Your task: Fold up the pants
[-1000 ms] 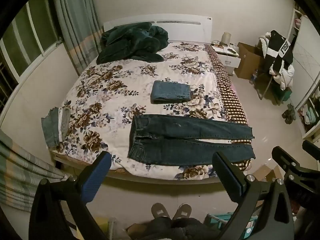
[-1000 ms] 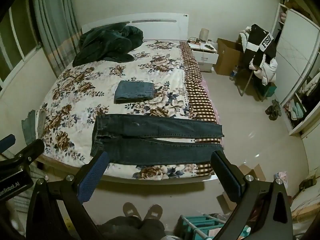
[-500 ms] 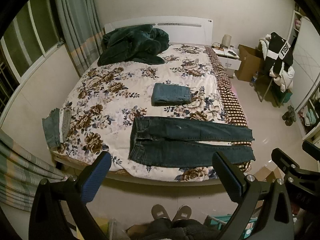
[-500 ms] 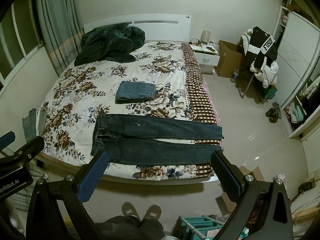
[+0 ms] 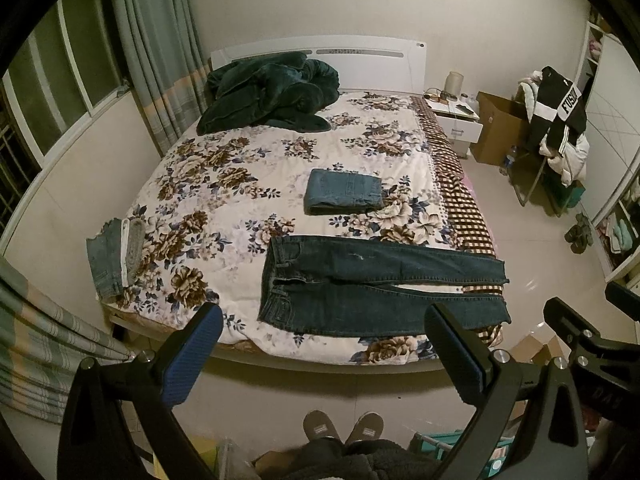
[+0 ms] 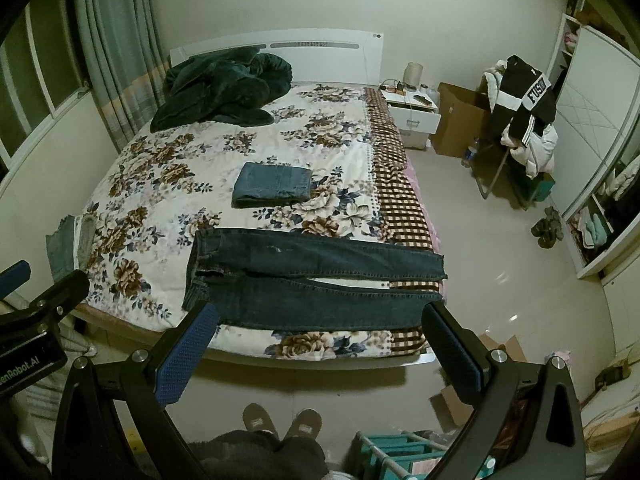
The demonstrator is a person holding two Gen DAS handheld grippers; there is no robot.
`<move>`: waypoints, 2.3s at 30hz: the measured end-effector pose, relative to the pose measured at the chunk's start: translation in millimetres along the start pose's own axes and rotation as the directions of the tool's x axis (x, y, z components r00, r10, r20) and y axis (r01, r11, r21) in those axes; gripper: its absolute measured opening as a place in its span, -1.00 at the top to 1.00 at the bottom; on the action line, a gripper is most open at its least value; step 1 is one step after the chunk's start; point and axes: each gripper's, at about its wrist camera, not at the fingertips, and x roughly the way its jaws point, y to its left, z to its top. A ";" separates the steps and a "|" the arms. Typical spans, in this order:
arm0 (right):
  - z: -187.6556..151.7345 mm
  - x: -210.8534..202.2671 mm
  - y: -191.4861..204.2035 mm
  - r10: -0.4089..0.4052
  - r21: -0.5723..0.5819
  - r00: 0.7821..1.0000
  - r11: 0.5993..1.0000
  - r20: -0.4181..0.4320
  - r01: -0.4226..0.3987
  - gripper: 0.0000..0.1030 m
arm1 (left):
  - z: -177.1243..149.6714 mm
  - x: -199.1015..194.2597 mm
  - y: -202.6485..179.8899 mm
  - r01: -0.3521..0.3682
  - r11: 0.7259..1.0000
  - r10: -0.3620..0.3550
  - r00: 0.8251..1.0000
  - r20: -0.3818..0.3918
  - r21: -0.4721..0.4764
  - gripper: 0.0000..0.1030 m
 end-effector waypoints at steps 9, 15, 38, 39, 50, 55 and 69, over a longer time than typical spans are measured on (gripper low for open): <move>-0.4 -3.8 2.1 -0.001 0.001 1.000 1.000 0.002 0.001 -1.00 | 2.3 -3.3 0.2 0.001 1.000 -0.001 1.000 0.004 -0.002 -1.00; 8.7 -14.4 1.8 0.000 -0.002 1.000 1.000 0.003 0.000 -1.00 | 8.2 -7.5 2.2 -0.001 1.000 0.001 1.000 0.007 -0.003 -1.00; 12.6 -22.6 4.4 0.007 -0.002 1.000 1.000 -0.001 -0.007 -1.00 | 8.7 -8.8 2.1 -0.001 1.000 0.001 1.000 0.010 -0.002 -1.00; 11.2 -21.3 4.3 0.005 -0.002 1.000 1.000 -0.001 -0.005 -1.00 | 6.5 -7.6 1.6 -0.004 1.000 0.004 1.000 0.012 -0.001 -1.00; 6.6 12.0 -12.7 0.026 0.026 0.999 0.999 -0.032 -0.025 -1.00 | 15.7 -6.8 4.7 -0.011 1.000 0.011 1.000 0.010 -0.015 -1.00; 11.0 54.0 -37.3 0.012 0.063 0.999 0.998 -0.045 -0.009 -1.00 | 24.5 29.2 1.3 -0.061 0.997 0.063 0.998 0.027 -0.057 -1.00; 61.1 289.5 -130.6 -0.027 0.279 0.983 0.957 -0.182 0.078 -1.00 | 69.9 246.9 -0.1 -0.174 0.973 0.137 0.963 -0.232 -0.150 -1.00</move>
